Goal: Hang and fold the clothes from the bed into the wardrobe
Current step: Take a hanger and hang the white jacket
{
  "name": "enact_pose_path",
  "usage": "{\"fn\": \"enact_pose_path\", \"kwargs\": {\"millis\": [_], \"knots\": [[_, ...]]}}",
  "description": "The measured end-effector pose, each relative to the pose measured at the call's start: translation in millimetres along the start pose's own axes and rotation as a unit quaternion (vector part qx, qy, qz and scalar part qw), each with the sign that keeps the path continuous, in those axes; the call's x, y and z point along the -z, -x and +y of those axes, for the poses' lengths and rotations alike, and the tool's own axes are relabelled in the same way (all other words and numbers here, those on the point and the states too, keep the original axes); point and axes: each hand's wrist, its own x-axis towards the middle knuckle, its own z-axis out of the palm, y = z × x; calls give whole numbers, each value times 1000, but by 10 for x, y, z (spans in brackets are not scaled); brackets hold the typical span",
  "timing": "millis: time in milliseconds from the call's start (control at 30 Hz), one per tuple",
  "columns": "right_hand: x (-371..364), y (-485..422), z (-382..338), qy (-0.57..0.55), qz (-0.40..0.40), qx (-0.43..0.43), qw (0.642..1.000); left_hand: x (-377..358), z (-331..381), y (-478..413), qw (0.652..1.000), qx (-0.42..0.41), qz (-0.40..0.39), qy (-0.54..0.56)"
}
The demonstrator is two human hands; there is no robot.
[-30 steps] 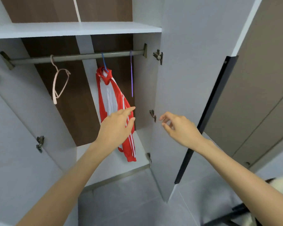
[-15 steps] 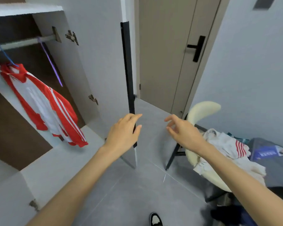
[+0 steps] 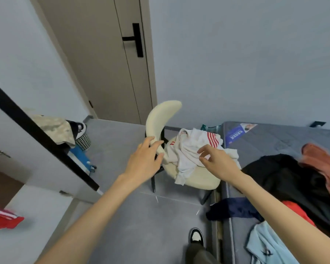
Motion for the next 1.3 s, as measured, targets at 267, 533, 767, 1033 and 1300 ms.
{"fn": "enact_pose_path", "kwargs": {"millis": [267, 533, 767, 1033, 1300], "knots": [[30, -928, 1147, -21, -29, -77, 996, -949, 165, -1368, 995, 22, -87, 48], [-222, -1904, 1694, -18, -113, -129, 985, -1638, -51, -2313, 975, 109, -178, 77], [-839, -2794, 2019, -10, -160, -171, 972, -2517, -553, -3211, 951, 156, -234, 127], [-1622, -3447, 2498, 67, -188, -175, 964, -3721, -971, -4025, 905, 246, -273, 214], [-1921, -3794, 2989, -28, -173, -223, 959, -4399, -981, -4248, 832, 386, -214, 335]]}}
